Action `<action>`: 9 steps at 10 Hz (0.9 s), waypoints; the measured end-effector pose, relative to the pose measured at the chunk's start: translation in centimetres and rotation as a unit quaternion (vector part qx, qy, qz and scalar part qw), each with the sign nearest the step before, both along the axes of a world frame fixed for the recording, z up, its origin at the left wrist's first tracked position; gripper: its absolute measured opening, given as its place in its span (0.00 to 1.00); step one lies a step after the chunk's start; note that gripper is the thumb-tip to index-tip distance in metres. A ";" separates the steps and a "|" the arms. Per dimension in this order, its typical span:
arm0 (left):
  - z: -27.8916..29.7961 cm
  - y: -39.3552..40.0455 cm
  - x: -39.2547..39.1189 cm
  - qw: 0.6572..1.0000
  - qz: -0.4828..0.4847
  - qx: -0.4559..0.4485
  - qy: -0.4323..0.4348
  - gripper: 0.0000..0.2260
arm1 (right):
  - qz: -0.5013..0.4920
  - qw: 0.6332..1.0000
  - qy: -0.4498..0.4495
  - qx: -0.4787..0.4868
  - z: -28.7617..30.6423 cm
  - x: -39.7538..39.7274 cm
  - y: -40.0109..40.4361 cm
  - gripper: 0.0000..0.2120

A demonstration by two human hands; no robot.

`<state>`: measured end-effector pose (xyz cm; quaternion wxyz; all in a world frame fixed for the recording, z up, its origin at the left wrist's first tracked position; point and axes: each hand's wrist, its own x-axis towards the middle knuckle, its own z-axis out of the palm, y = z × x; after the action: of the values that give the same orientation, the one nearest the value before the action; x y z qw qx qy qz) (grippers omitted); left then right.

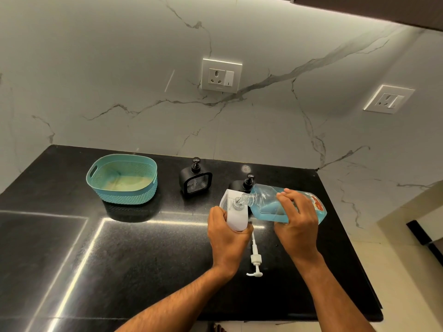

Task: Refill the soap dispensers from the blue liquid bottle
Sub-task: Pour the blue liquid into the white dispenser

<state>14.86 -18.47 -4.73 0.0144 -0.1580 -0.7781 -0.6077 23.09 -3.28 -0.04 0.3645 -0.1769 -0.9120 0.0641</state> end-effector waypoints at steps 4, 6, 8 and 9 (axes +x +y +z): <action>-0.1 0.0 0.0 1.000 0.002 0.002 0.000 0.26 | 0.002 1.000 -0.005 0.008 0.0 0.0 0.2 0.31; -0.1 0.0 0.0 1.000 0.002 0.004 0.000 0.26 | 0.005 1.000 -0.005 0.009 -0.1 -0.1 0.3 0.31; -0.2 0.0 -0.1 1.000 0.003 0.004 0.001 0.27 | 0.003 1.000 -0.004 0.010 0.0 0.0 0.2 0.31; -0.2 0.0 -0.1 1.000 0.003 0.000 0.001 0.27 | 0.004 1.000 -0.008 0.008 0.0 -0.1 0.2 0.31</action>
<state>14.76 -18.51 -4.97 0.0174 -0.1566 -0.7783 -0.6078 23.03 -3.06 -0.02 0.3582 -0.1710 -0.9161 0.0564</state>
